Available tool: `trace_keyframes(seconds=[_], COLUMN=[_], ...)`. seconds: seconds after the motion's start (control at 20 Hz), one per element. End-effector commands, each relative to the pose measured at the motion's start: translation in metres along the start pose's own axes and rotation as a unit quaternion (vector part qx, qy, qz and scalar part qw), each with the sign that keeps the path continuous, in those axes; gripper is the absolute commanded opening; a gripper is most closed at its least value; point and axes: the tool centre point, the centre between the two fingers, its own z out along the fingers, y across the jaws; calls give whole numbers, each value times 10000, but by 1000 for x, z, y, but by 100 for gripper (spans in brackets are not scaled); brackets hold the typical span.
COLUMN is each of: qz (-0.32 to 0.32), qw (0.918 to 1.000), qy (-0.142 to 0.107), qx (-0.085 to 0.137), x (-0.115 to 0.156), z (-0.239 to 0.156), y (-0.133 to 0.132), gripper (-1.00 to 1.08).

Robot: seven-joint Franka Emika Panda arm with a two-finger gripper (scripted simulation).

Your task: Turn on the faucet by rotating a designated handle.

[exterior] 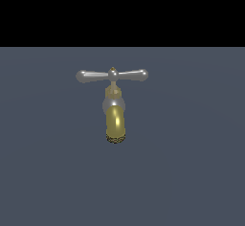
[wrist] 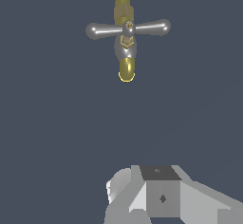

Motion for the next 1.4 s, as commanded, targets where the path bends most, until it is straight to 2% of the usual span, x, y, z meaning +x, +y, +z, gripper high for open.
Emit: trace_keyframes(seconds=[0.0, 0.4, 0.7, 1.05, 1.35], qz=[87, 606, 1257, 2131, 2904], qw=[10000, 9977, 9906, 9740, 9528], qy=[-10, -74, -184, -352, -489], qx=[46, 284, 506, 685, 743], x=[5, 36, 72, 117, 154], z=[1, 11, 25, 51, 78], y=[-1, -10, -21, -35, -48], gripper=[-100, -100, -100, -100, -100])
